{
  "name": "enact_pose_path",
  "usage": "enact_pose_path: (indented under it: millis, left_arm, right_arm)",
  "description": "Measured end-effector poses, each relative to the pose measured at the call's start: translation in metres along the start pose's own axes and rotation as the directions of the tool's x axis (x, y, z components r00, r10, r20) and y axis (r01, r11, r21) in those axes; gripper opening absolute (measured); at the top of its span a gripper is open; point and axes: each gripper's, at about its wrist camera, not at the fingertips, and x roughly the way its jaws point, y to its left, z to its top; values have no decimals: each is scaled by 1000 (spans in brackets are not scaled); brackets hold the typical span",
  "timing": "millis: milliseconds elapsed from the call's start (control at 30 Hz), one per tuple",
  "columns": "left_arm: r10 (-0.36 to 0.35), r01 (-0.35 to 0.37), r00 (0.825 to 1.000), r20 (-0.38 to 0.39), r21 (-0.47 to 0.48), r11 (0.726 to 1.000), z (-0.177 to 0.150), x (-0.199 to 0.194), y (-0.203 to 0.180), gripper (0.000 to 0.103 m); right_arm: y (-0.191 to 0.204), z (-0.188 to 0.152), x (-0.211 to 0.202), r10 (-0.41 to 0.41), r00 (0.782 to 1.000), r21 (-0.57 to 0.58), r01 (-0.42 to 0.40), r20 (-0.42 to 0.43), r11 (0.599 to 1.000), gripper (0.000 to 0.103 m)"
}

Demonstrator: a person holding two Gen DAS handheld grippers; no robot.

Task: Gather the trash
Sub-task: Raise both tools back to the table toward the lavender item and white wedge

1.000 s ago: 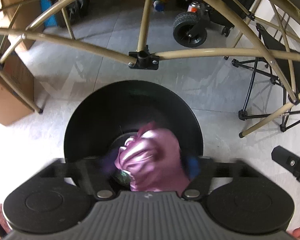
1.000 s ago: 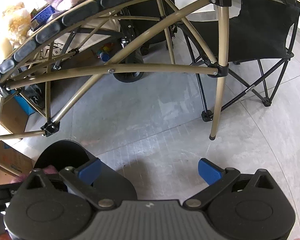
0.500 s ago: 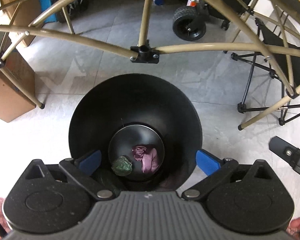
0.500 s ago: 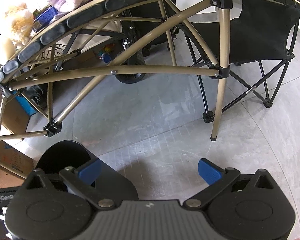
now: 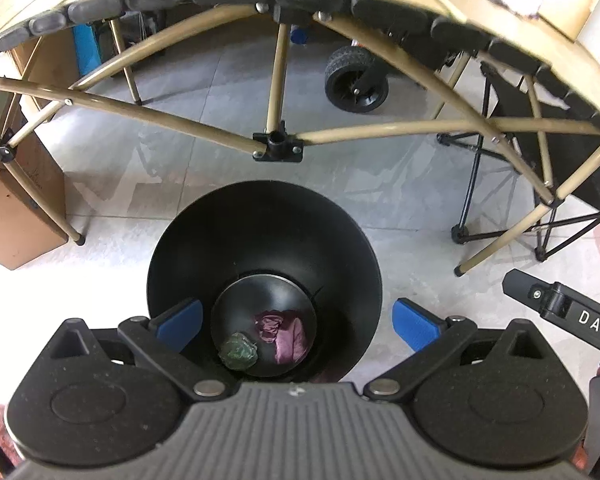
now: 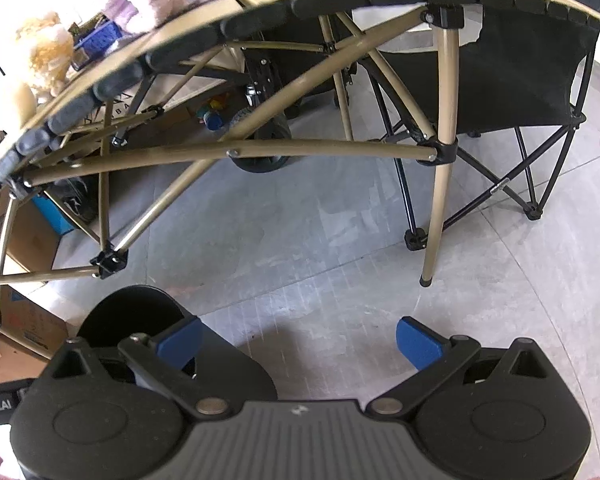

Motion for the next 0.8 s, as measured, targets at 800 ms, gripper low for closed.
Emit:
enact_pose_path:
  millis: [800]
  left_arm:
    - [-35, 97, 867, 497, -100, 990, 54, -145, 59, 103]
  right_arm:
    - [70, 43, -125, 299, 806, -209, -221, 511, 953, 103]
